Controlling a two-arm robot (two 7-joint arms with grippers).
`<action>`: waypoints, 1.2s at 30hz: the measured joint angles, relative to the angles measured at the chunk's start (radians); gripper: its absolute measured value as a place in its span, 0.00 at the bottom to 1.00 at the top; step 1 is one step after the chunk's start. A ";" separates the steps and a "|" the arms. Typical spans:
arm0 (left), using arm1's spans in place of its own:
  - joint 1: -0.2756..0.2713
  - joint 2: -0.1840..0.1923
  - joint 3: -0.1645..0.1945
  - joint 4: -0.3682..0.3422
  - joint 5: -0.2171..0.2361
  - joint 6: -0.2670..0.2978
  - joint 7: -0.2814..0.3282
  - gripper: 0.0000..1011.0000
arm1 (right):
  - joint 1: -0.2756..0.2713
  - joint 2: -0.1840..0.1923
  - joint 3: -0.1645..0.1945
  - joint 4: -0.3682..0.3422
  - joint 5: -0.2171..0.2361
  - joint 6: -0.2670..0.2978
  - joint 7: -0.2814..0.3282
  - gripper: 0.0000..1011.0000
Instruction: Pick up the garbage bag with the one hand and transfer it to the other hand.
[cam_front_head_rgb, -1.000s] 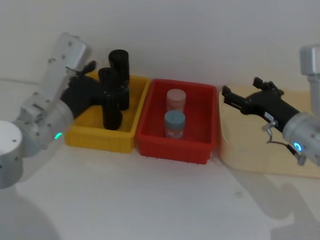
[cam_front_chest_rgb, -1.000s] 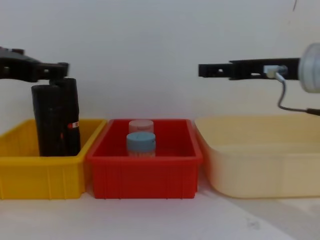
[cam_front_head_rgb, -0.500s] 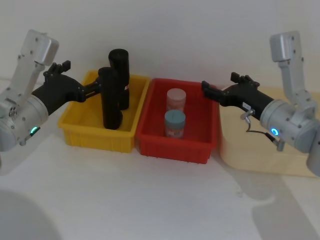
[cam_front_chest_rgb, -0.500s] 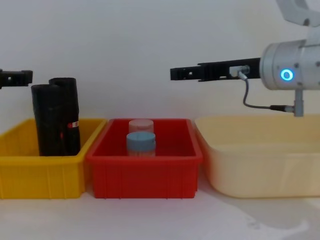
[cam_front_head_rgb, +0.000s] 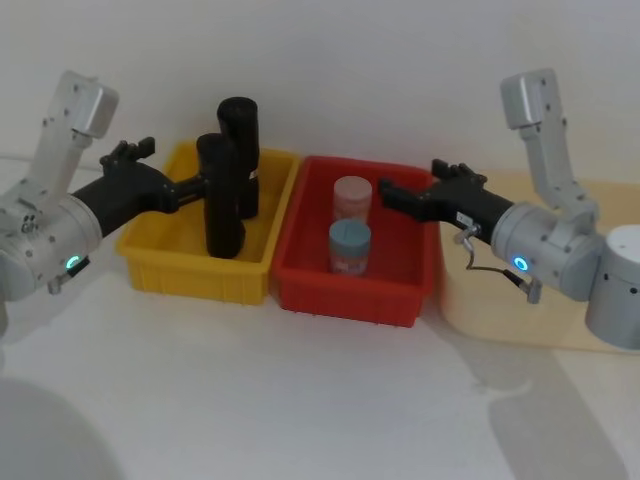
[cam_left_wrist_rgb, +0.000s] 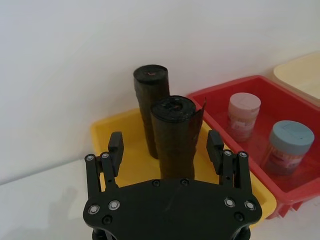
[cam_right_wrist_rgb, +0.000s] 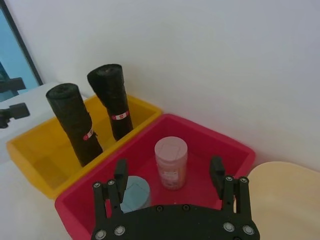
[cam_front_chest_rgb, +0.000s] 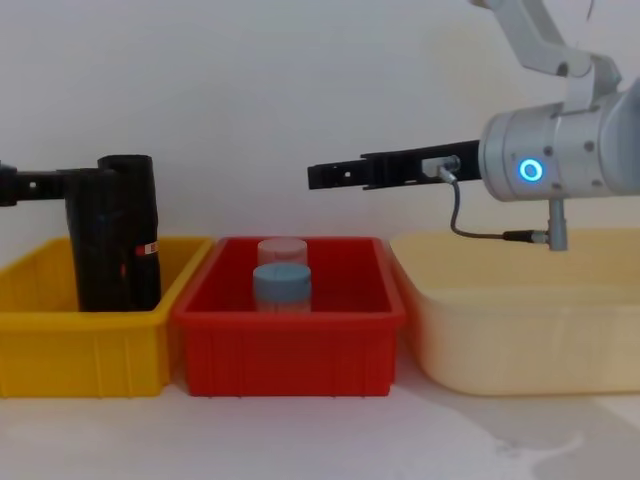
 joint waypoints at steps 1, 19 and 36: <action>-0.002 -0.001 0.002 0.005 -0.002 -0.001 -0.006 0.99 | 0.001 -0.001 -0.002 0.002 0.001 0.001 0.001 0.99; -0.072 -0.036 0.045 0.127 -0.013 -0.030 -0.051 0.99 | 0.025 -0.009 -0.041 0.039 0.020 0.026 0.035 0.99; -0.159 -0.081 0.084 0.256 -0.016 -0.075 -0.091 0.99 | 0.046 -0.012 -0.065 0.087 0.039 0.031 0.063 0.99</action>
